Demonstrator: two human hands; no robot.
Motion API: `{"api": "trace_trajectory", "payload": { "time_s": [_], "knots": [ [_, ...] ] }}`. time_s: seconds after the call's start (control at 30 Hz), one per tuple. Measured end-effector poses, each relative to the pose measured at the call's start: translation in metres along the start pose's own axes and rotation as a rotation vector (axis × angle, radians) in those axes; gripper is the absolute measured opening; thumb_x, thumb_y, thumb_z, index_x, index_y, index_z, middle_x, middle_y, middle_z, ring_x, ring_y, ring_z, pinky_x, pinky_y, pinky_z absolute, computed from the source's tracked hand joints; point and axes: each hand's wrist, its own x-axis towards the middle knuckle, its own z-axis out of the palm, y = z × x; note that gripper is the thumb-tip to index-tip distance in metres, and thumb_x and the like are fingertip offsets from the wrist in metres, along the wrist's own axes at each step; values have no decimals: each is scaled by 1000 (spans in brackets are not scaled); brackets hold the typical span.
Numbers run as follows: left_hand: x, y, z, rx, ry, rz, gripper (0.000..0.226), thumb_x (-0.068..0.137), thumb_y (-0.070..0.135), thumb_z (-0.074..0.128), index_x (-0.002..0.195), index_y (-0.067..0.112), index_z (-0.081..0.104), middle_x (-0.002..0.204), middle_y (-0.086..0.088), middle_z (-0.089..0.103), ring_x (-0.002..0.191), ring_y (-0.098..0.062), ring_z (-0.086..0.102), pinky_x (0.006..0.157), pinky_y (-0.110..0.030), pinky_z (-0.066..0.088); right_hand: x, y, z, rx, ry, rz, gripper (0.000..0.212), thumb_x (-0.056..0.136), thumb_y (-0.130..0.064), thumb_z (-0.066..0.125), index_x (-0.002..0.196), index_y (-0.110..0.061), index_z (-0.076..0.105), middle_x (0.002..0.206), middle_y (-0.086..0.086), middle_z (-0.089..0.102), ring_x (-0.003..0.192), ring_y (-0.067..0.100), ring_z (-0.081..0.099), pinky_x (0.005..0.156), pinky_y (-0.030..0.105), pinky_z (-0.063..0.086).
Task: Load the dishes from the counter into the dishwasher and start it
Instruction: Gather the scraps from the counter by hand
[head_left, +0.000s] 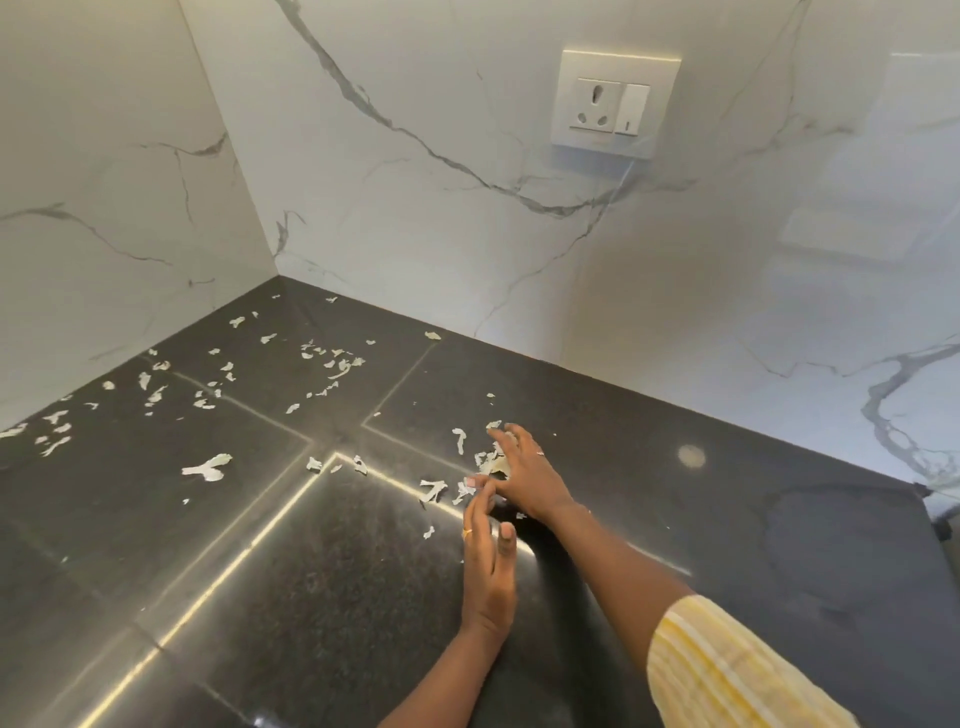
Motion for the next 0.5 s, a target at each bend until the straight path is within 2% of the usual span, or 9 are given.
{"api": "trace_trajectory", "payload": {
  "time_s": [0.07,0.17,0.27,0.37,0.47,0.5],
  "knots": [
    [-3,-1,-1,16,51,3,92,78,81,26,142,16,32,146,2,33,134,2,29,104,-7,25,15,-10,7,-16,-48,-38,89,72,-67,61,145,-31,25,156,0,13,144,20,12,116,40,19],
    [-4,-4,-6,18,170,5,84,79,80,25,141,23,26,149,2,28,138,-1,24,110,-11,20,30,-21,14,-64,-51,-111,87,71,-70,59,144,-33,29,155,1,17,143,22,14,117,43,14],
    [-1,-2,-8,-11,288,2,82,78,81,25,141,28,25,148,5,26,138,5,19,107,-5,17,32,-30,27,-235,-58,-261,78,68,-77,47,136,-39,39,150,1,25,141,20,17,116,45,7],
    [-2,0,-9,-54,346,-11,97,74,85,25,143,17,26,148,3,25,134,15,14,104,-2,17,24,-34,45,-381,-23,-420,56,79,-59,55,128,-32,51,142,4,37,136,25,27,113,44,17],
    [-2,-1,-12,-123,384,-17,97,72,85,29,142,17,29,147,3,29,135,5,24,110,-20,23,8,-34,49,-276,8,-444,30,91,-29,52,117,-14,59,132,10,46,126,28,38,102,34,33],
    [-1,-1,-14,-138,389,-23,96,72,85,30,141,19,31,146,5,31,134,3,27,109,-19,25,2,-32,49,-273,7,-465,24,93,-22,49,113,-11,59,129,10,48,123,28,39,99,33,36]
  ]
}}
